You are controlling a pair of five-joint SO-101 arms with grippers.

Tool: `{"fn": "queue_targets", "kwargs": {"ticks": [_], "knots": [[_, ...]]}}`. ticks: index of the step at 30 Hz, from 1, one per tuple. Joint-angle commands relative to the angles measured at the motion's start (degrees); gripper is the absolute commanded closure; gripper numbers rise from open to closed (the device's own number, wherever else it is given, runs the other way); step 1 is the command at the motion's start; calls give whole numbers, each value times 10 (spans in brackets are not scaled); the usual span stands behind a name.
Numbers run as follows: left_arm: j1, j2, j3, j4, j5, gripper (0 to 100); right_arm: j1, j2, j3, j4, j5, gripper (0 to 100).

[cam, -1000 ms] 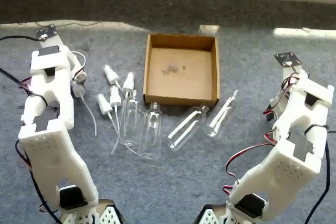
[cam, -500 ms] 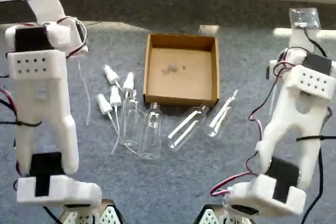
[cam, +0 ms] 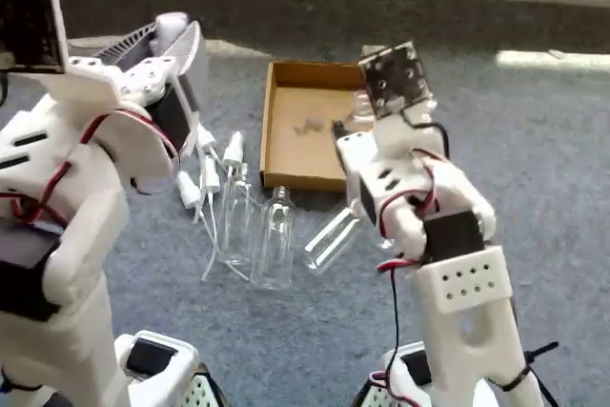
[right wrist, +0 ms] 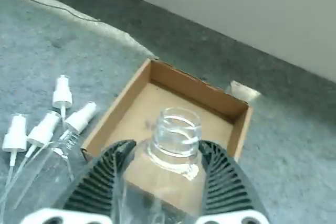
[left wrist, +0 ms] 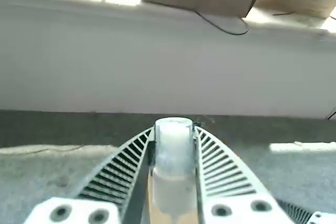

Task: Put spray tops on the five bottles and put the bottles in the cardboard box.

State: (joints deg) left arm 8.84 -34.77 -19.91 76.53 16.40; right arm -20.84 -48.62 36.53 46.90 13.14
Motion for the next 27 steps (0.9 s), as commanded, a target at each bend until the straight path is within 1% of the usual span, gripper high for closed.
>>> {"fn": "queue_targets", "kwargs": {"ticks": [1,5,7,10,13,17,21,25,27], "knots": [[67,9,63,-183,-9,996,-44,-92,121,-125,-11,993],[100,22,124,-328,-8,996,-54,-188,252,-235,-96,993],[103,23,140,-377,-8,995,-54,-230,302,-255,-101,993],[105,28,149,-426,-7,995,-55,-285,358,-256,-95,993],[124,49,145,-445,21,995,-81,-319,390,-256,-94,993],[143,87,150,-447,26,995,-101,-345,403,-254,-94,994],[152,117,151,-443,27,995,-101,-359,406,-254,-94,994],[169,119,151,-442,50,995,-101,-359,406,-254,-94,994],[175,119,152,-433,49,995,-99,-359,406,-254,-94,994]]}}
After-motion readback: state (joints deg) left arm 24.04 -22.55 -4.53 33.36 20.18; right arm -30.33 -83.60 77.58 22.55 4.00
